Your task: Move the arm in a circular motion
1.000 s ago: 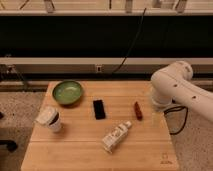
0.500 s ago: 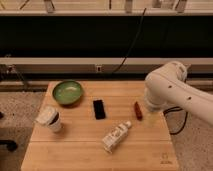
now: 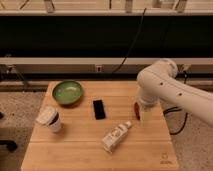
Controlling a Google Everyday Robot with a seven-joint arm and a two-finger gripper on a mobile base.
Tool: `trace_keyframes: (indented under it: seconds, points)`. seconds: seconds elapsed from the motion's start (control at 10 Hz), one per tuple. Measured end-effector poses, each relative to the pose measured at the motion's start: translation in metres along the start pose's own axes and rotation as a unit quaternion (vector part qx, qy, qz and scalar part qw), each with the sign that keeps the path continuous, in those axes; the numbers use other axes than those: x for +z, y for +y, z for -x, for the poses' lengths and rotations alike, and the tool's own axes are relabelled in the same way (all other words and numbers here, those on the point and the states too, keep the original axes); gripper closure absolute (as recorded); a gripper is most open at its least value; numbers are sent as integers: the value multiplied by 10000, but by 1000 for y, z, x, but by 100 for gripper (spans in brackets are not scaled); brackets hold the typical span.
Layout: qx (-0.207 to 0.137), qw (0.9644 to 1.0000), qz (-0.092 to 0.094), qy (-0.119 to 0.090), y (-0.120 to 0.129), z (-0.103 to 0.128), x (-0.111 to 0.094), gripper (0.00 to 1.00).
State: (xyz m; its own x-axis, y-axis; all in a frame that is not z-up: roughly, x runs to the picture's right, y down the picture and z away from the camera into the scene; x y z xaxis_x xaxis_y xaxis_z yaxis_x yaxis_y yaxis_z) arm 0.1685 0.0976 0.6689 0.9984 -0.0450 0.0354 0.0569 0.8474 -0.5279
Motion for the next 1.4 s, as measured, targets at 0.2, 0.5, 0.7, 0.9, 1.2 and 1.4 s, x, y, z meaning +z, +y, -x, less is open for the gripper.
trace_keyframes:
  seconds: [0.2, 0.5, 0.7, 0.9, 1.2, 1.4]
  points:
    - [-68, 10000, 29, 9, 3, 0, 1, 20]
    - [-234, 9997, 11, -4, 0, 29, 4, 20]
    - [-295, 9996, 19, -6, 0, 30, 6, 20]
    - [-345, 9994, 35, -8, 1, 22, 10, 20]
    - [-386, 9992, 54, -82, 0, 38, 16, 20]
    - [-422, 9990, 64, -96, 0, 38, 19, 20]
